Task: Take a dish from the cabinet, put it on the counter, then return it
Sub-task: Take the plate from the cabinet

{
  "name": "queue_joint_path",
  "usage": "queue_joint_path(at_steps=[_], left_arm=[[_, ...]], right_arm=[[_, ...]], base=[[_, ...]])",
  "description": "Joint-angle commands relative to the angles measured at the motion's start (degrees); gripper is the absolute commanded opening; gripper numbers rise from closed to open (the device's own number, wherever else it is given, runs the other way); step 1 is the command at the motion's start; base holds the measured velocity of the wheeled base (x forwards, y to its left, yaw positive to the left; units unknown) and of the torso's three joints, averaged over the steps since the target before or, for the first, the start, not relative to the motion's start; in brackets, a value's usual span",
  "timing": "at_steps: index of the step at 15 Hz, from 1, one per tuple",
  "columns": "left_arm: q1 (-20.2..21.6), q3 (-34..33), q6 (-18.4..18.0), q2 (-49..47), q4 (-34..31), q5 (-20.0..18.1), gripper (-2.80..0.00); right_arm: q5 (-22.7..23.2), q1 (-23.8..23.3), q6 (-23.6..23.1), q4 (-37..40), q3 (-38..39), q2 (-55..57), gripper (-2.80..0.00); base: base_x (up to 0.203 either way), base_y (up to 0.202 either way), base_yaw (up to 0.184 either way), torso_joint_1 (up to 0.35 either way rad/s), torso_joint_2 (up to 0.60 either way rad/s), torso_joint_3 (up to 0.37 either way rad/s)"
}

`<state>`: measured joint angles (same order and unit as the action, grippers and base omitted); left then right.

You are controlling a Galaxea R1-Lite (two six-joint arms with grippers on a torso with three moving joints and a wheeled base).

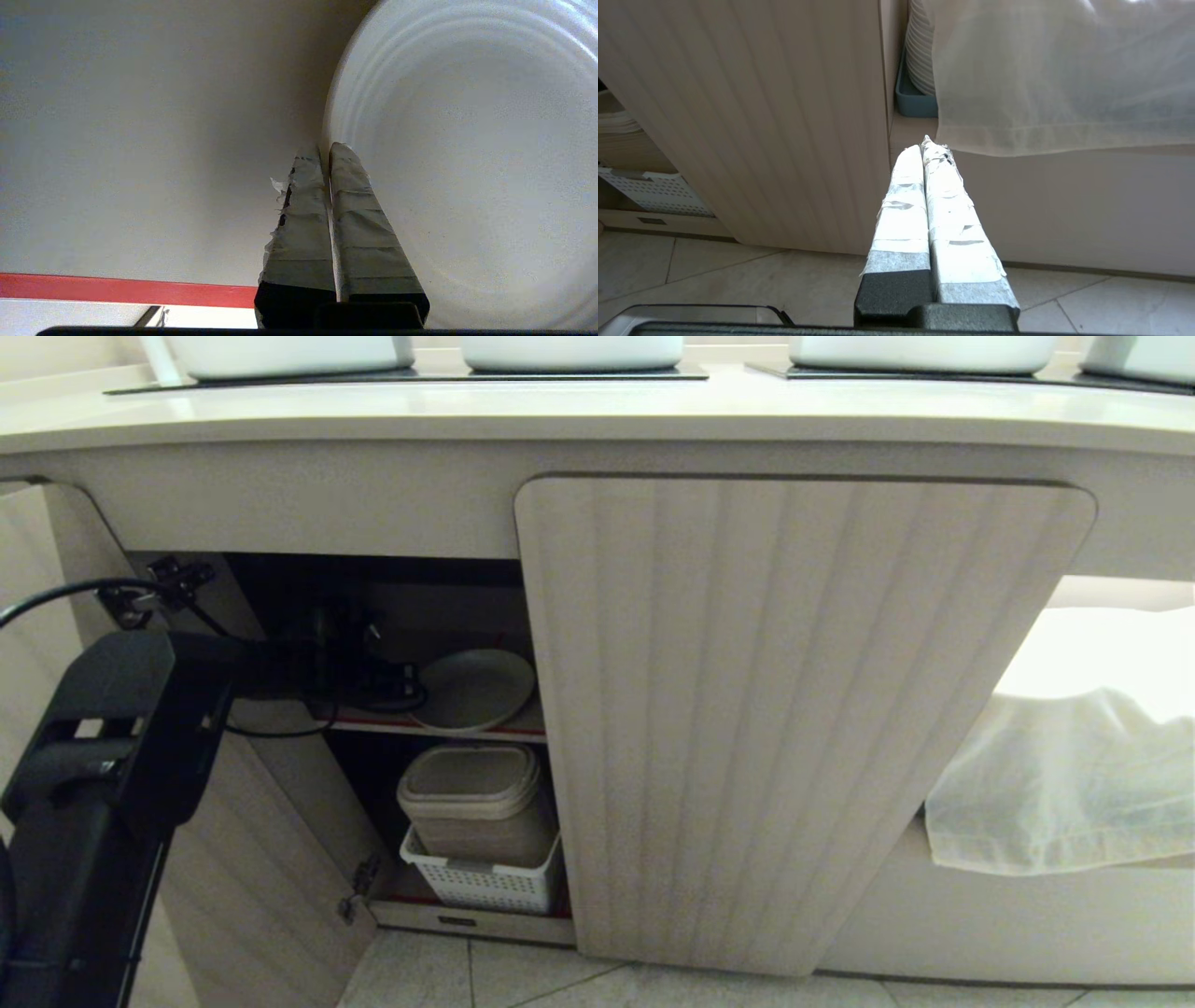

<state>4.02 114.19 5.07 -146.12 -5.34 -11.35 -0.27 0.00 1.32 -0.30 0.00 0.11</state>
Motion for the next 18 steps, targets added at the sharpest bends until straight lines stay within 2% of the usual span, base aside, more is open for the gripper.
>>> queue_joint_path(at_steps=[1, 10, 13, 18], left_arm=[[0.02, -0.02, 0.03, -0.05, -0.11, 0.01, -2.80], [0.28, -0.63, 0.60, 1.76, -0.46, 0.01, -2.80], [0.04, -0.96, 5.74, 3.21, -0.69, 0.39, -2.80], [0.11, -7.80, 7.46, 7.63, -0.56, 0.38, -2.80]], right_arm=[[0.00, 0.00, 0.00, -0.05, 0.00, 0.06, -2.80], [0.00, 0.00, 0.00, 0.01, 0.00, 0.06, -2.80], [0.00, 0.00, 0.00, -0.05, 0.00, 0.07, -2.80], [0.00, 0.00, 0.00, -0.05, 0.00, -0.02, -2.80]], base=[[0.000, 0.000, 0.000, 0.000, 0.00, 0.000], [0.000, 0.000, 0.000, 0.000, 0.00, 0.000], [0.000, 0.000, 0.000, 0.000, 0.00, 0.000], [0.000, 0.000, 0.000, 0.000, 0.00, 0.000]])
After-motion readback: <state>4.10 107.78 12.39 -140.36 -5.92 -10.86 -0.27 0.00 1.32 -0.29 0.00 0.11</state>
